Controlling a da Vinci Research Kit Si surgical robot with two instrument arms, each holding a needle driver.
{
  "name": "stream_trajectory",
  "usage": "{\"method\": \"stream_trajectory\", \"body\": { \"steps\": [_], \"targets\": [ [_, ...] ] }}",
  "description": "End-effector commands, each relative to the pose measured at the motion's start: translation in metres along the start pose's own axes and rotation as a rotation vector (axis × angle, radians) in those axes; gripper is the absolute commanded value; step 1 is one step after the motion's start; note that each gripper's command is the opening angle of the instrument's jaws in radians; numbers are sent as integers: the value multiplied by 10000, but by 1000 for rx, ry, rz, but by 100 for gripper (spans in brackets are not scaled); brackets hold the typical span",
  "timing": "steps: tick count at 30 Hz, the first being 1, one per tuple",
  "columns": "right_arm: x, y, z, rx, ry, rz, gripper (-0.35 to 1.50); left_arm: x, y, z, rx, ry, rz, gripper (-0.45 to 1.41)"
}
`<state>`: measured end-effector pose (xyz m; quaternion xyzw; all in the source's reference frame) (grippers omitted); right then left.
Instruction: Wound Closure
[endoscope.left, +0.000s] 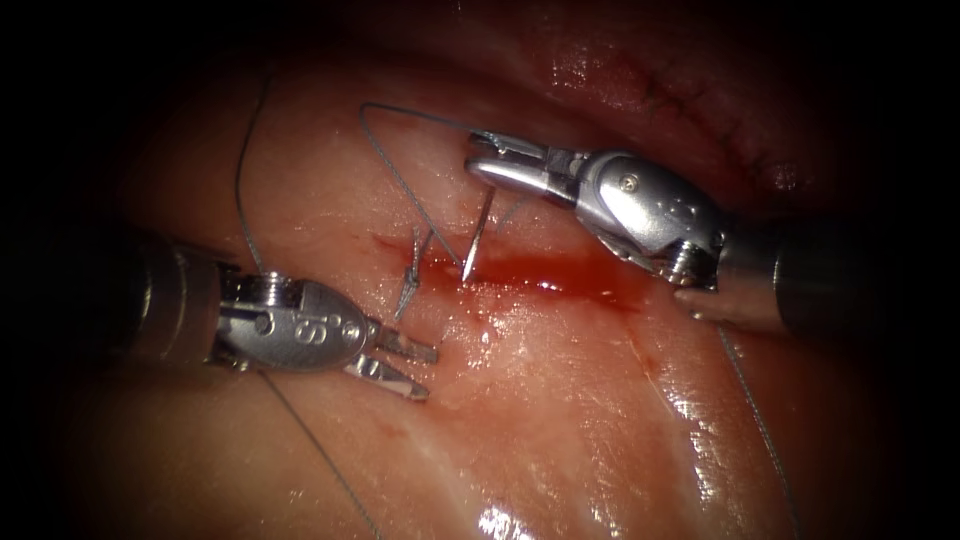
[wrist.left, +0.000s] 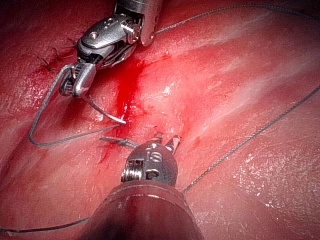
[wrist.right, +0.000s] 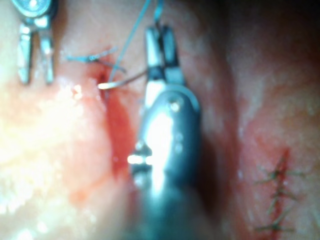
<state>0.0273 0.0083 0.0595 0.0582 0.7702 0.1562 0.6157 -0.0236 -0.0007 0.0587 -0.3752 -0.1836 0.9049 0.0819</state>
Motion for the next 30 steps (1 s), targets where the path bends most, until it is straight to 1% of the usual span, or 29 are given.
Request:
{"method": "stream_trajectory", "body": {
  "steps": [1,4,7,9,14,17,20,24,30],
  "targets": [
    [-6,-5,8,1,25,33,-35,-4,4,9,-4,0,-1,-5],
    [-4,-3,8,-2,49,59,-35,-5,4,8,-6,-3,1,-5],
    [1,-3,9,-23,103,107,-35,-7,3,8,-8,-5,2,-5],
    [4,-2,9,-30,124,121,-35,-7,3,8,-8,-5,2,-5],
    [4,1,9,-37,118,319,-35,-8,3,6,-9,-5,4,-6],
    [2,1,8,-29,76,451,-35,-9,3,6,-10,-5,4,-6],
    [-3,-2,7,-21,54,528,-35,-9,3,6,-10,-5,4,-6],
    [-9,-11,6,-8,1,575,-35,-9,3,6,-11,-7,5,-6],
    [-16,-22,5,-9,-14,630,-35,-8,3,6,-10,-8,4,-6]
  ]
}}
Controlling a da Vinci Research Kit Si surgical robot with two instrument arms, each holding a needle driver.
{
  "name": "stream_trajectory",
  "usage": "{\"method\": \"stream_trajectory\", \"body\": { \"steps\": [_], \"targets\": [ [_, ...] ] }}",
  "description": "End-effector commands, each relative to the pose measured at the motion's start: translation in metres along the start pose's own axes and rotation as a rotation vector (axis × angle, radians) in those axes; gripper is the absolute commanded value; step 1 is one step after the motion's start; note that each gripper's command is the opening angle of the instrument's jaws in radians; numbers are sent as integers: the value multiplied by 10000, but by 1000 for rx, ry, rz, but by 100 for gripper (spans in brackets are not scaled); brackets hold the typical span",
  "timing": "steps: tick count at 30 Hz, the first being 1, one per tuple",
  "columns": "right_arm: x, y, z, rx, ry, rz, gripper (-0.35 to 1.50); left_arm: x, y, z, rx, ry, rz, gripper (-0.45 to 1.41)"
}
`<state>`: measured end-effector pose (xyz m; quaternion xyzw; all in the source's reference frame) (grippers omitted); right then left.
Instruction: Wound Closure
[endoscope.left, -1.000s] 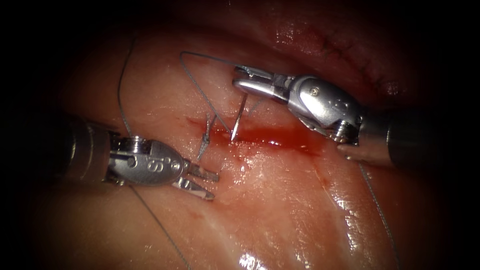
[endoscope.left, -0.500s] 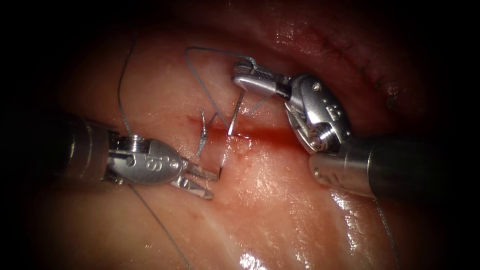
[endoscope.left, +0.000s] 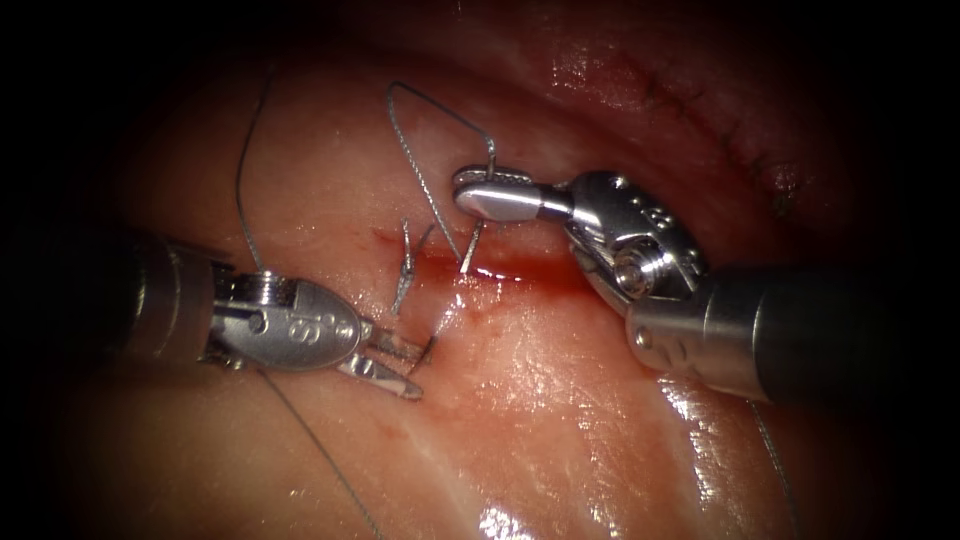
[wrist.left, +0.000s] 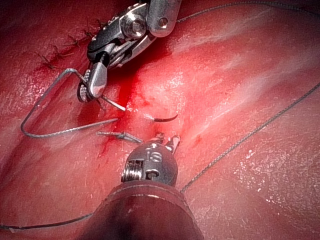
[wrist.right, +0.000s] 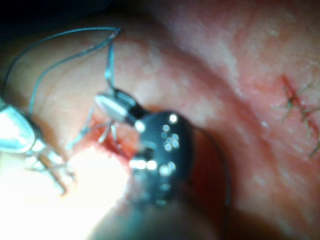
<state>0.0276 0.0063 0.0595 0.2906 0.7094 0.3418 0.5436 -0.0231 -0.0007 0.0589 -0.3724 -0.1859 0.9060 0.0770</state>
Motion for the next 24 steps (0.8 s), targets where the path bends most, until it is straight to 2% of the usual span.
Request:
{"method": "stream_trajectory", "body": {
  "steps": [1,7,14,18,19,20,21,22,24],
  "targets": [
    [-10,2,7,-9,2,9,-35,-3,4,9,-4,-2,-2,-6],
    [-22,-2,10,-41,5,72,-35,-3,4,9,-4,-2,-2,-6],
    [-53,-10,14,-29,0,118,-35,-2,4,9,-5,-2,-2,-6],
    [-52,-16,11,-28,-1,120,-35,-1,6,6,-4,-3,-9,-1],
    [-47,-16,10,-53,6,113,15,-1,6,4,-3,-4,-9,2],
    [-44,-15,9,-72,11,103,41,-2,6,2,6,4,-4,7],
    [-38,-14,7,-108,20,101,84,-3,6,-1,26,23,22,10],
    [-33,-12,5,-138,25,67,106,-4,5,-3,45,40,54,10],
    [-24,-9,1,-176,29,-6,118,-7,7,-7,76,82,95,14]
  ]
}}
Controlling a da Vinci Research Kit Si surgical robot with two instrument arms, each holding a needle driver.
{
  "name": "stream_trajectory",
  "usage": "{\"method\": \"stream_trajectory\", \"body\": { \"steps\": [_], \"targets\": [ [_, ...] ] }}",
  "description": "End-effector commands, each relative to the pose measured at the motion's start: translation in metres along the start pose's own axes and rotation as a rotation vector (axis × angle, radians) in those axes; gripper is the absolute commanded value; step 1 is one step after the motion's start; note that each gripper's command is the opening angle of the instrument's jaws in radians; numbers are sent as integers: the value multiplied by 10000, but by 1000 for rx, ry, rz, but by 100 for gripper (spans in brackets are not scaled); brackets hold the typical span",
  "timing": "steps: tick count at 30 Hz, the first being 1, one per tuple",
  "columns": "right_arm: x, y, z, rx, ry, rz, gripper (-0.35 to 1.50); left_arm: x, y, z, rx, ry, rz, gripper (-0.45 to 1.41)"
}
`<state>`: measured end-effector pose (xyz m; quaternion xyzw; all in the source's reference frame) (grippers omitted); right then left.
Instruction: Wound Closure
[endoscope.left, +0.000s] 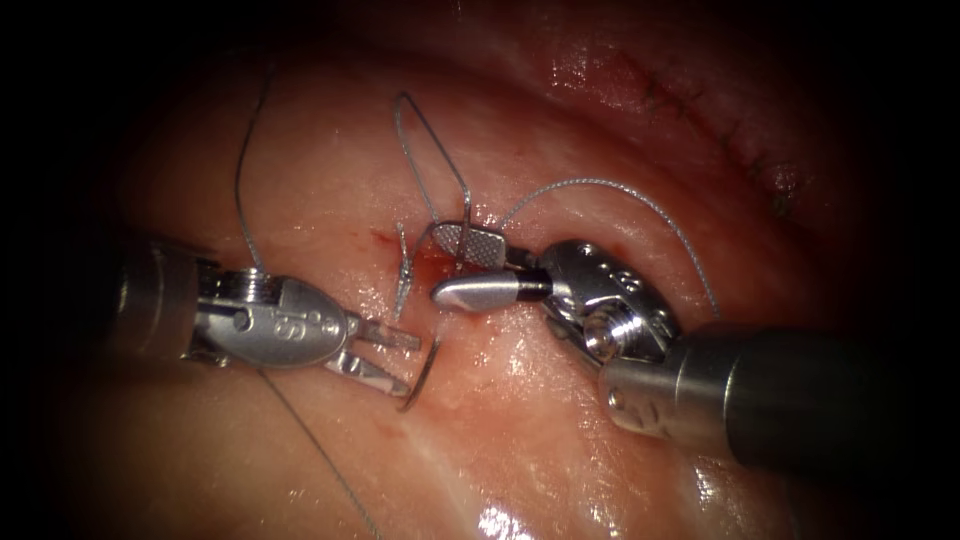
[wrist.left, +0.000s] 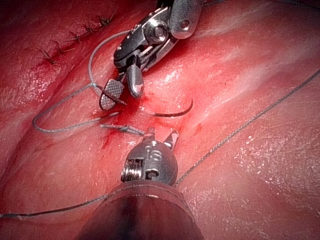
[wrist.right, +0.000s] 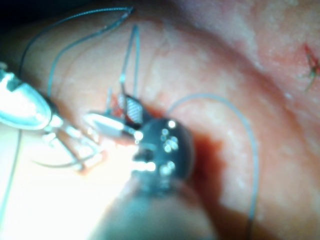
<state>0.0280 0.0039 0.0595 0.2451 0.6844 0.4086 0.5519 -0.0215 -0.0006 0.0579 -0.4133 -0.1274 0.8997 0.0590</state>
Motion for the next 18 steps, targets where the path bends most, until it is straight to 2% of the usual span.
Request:
{"method": "stream_trajectory", "body": {
  "steps": [1,2,5,8,13,16,18],
  "targets": [
    [1,8,0,-28,4,-59,125,-4,7,7,4,19,24,19],
    [7,12,-4,-53,8,-83,131,-6,8,6,16,35,45,25],
    [21,22,-16,-70,-1,-169,136,-10,11,2,41,68,87,54],
    [29,33,-29,-97,-54,-190,145,-12,11,1,53,78,120,72],
    [26,43,-46,-117,-173,-218,148,-8,6,9,69,94,135,69],
    [23,41,-55,-109,-181,-222,147,0,6,20,62,107,141,64],
    [23,40,-65,-101,-185,-222,136,9,8,27,47,130,144,57]
  ]
}}
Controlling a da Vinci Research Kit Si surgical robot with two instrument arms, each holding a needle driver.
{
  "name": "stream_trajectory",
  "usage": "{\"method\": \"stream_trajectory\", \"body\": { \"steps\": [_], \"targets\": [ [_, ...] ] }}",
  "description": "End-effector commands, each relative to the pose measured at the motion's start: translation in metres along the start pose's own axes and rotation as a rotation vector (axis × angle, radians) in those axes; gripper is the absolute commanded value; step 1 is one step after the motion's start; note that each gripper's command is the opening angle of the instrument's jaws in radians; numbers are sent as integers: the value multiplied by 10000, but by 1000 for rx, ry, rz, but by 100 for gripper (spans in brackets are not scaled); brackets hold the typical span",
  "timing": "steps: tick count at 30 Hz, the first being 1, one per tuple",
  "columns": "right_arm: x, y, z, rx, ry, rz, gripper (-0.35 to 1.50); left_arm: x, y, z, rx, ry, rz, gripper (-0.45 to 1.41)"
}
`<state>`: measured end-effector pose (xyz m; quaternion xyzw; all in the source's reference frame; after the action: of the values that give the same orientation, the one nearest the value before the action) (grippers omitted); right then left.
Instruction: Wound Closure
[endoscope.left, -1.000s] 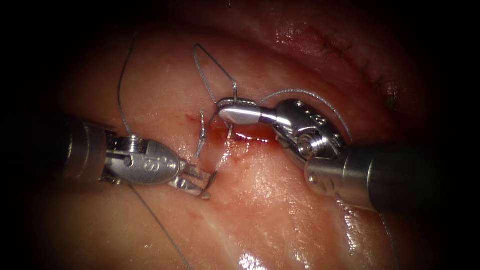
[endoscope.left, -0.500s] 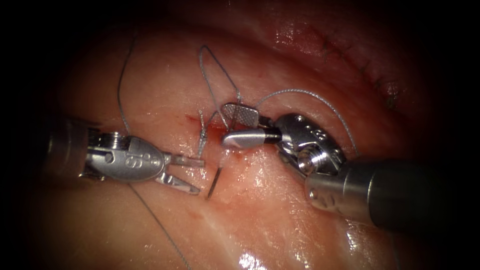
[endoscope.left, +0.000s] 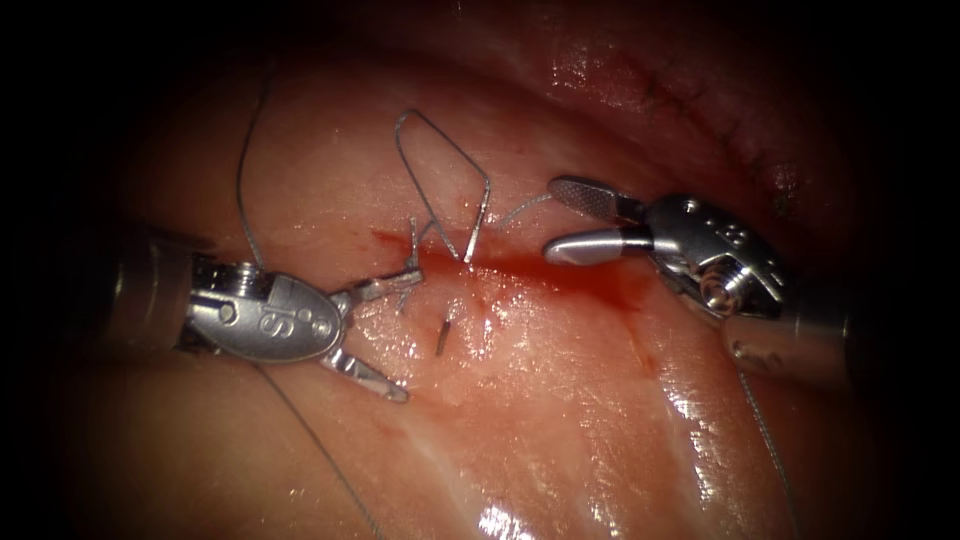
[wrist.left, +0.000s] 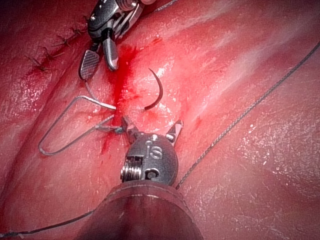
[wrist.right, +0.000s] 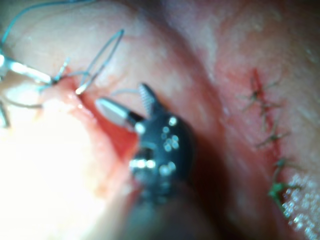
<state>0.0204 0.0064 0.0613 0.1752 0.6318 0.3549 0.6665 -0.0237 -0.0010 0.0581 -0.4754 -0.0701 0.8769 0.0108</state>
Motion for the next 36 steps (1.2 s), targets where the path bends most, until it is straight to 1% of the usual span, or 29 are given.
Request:
{"method": "stream_trajectory", "body": {
  "steps": [1,3,5,7,8,9,11,15,18,22,26,32,34,35,36],
  "targets": [
    [-8,1,0,5,0,1,135,0,7,11,-10,21,-6,56],
    [-10,2,-3,7,-1,0,133,5,8,14,-15,40,-8,52],
    [-17,2,-7,9,0,-7,133,15,7,23,-11,56,-7,49],
    [-21,2,-12,2,0,-11,133,18,3,29,-10,57,-9,30],
    [-23,1,-13,1,0,-13,133,18,1,31,-16,65,-3,2],
    [-24,0,-15,0,0,-14,131,18,1,33,-27,79,-6,-43],
    [-27,-4,-18,-2,0,-16,131,17,4,34,-62,63,-45,-45],
    [-30,-12,-23,0,0,-19,131,18,3,35,-87,53,-179,-45],
    [-30,-21,-23,0,0,-18,131,19,6,31,-120,27,-288,-45],
    [-31,-28,-22,0,0,-18,131,27,11,26,-158,35,-368,-45],
    [-32,-31,-20,5,1,-18,131,49,18,16,-237,75,-405,-45],
    [-35,-32,-19,10,1,-21,131,93,28,-5,-342,136,-457,-45],
    [-37,-33,-18,13,2,-23,131,105,33,-13,-392,158,-472,-45],
    [-40,-34,-18,19,2,-26,131,119,40,-23,-453,183,-468,-45],
    [-41,-35,-18,19,2,-27,131,124,43,-27,-470,197,-465,-45]
  ]
}}
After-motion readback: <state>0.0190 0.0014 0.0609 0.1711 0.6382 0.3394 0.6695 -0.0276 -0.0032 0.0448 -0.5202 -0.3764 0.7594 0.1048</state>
